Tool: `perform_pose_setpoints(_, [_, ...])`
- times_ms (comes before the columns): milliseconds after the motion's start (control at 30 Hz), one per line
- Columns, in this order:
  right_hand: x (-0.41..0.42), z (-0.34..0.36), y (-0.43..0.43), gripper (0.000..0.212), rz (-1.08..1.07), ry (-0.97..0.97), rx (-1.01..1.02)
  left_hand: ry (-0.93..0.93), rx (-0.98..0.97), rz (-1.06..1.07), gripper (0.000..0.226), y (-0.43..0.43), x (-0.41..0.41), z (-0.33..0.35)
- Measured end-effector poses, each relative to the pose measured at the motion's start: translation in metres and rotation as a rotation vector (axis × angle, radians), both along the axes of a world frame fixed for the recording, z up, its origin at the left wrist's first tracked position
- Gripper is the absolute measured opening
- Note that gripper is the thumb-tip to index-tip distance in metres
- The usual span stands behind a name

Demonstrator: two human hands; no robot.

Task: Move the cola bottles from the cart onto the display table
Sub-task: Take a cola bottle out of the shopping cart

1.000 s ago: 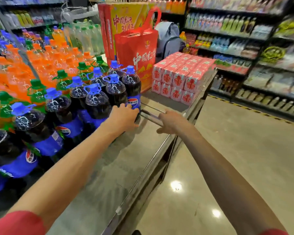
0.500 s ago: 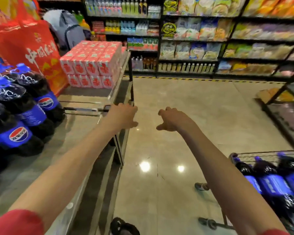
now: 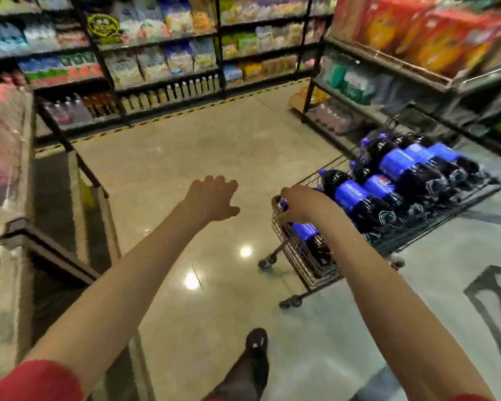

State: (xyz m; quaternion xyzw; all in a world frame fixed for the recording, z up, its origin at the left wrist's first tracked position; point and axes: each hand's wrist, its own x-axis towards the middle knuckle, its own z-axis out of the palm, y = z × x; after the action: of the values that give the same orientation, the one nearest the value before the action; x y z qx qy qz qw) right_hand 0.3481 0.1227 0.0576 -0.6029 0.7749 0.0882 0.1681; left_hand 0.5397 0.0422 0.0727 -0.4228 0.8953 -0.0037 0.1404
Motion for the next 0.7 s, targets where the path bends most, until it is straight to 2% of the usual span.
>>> perform_pose_setpoints(300, [-0.119,0.006,0.068,0.062,-0.266,0.008,0.021,0.058,0.082,-0.240,0.058,0.008,-0.145,-0.015])
perform_pose_setpoints(533, [-0.214,0.012,0.086,0.066,-0.361,0.056,0.061,0.130,0.090,-0.365,0.049,0.004,-0.256,-0.013])
perform_pose_setpoints(700, [-0.274,0.009,0.080,0.065,-0.383,0.069,0.078,0.105,0.085,-0.390,0.047,-0.010,-0.320,-0.017])
